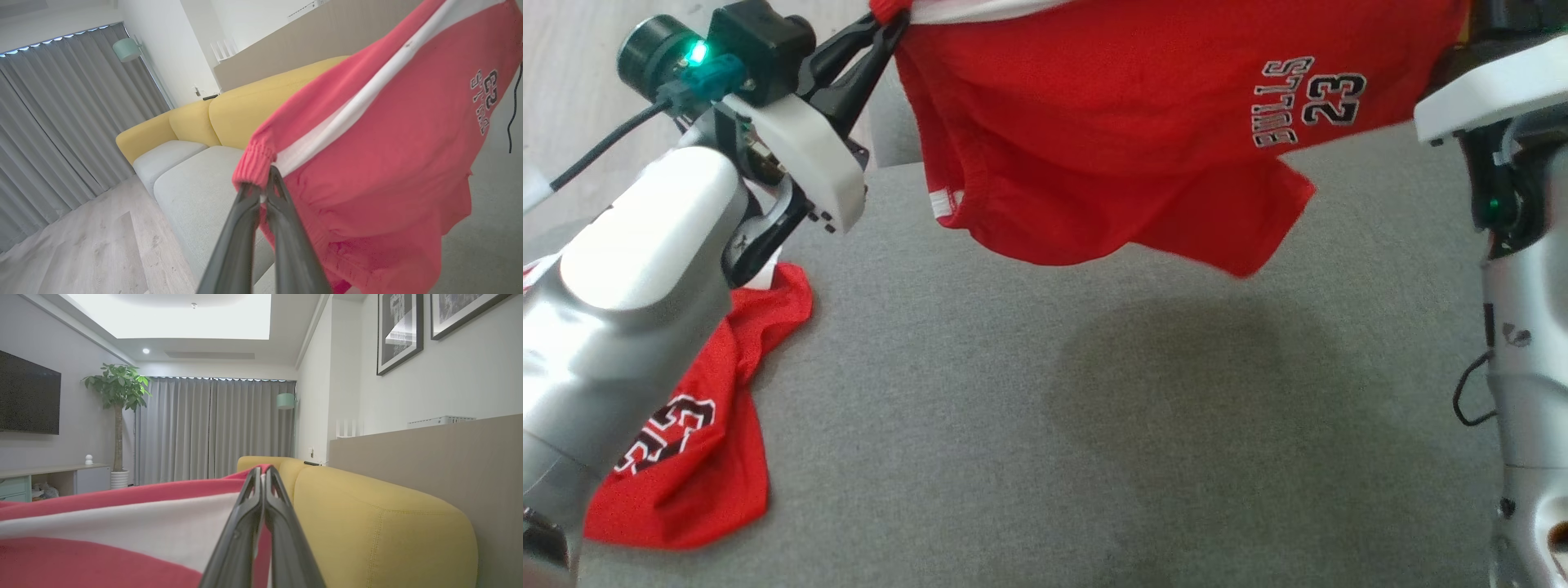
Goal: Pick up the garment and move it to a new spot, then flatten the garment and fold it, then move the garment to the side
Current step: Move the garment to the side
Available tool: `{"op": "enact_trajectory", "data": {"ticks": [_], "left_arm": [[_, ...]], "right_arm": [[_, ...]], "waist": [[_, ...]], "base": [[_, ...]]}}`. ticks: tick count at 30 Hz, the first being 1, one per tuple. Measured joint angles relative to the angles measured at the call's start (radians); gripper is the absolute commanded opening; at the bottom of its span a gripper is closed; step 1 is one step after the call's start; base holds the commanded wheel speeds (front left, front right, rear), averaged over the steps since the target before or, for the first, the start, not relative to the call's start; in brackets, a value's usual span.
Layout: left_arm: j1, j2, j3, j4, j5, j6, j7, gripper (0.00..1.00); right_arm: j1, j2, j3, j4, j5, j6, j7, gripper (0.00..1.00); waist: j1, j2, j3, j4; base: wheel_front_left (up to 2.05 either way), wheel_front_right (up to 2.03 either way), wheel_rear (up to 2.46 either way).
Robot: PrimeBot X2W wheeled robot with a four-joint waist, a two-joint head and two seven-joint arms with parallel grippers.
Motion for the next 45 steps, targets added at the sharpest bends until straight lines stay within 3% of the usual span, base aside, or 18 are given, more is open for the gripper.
{"op": "enact_trajectory", "data": {"ticks": [7,14,21,26,34,38,45], "left_arm": [[0.047,0.011,0.000,-0.092,-0.046,0.018,0.051,0.00],[0.136,0.090,-0.001,-0.273,-0.114,0.072,0.157,0.00],[0.084,0.124,0.000,-0.317,-0.098,0.087,0.219,0.00],[-0.093,0.090,0.015,-0.162,-0.061,0.059,0.232,0.00],[-0.382,-0.024,0.044,0.114,0.072,0.039,0.077,0.00],[-0.456,-0.072,0.040,0.219,0.119,0.032,-0.023,0.00],[-0.407,-0.136,-0.007,0.323,0.103,0.007,-0.123,0.00]], "right_arm": [[0.030,-0.044,0.044,-0.013,0.039,0.000,0.046,0.00],[0.127,-0.083,0.063,-0.107,0.085,0.000,0.126,0.00],[0.059,-0.102,0.067,-0.129,0.095,0.000,0.177,0.00],[-0.167,-0.069,0.072,0.016,0.114,0.000,0.174,0.00],[-0.534,0.010,0.014,0.351,0.059,0.000,-0.046,0.00],[-0.609,0.023,-0.007,0.483,0.019,0.000,-0.153,0.00],[-0.600,0.025,0.073,0.666,0.032,0.000,-0.184,0.00]], "waist": [[0.0000,0.0000,-0.015,0.013],[0.0001,0.0000,0.011,0.019],[0.0001,0.0000,0.095,0.015],[0.0004,0.0000,0.201,0.010],[0.0007,-0.0001,0.352,0.002],[0.0004,-0.0001,0.389,0.006],[0.0002,-0.0001,0.419,0.011]], "base": [[0.00,0.00,0.00],[0.00,0.00,0.00],[0.00,0.00,0.00],[0.00,0.00,0.00],[0.00,0.00,0.00],[0.00,0.00,0.00],[0.00,0.00,0.00]]}}
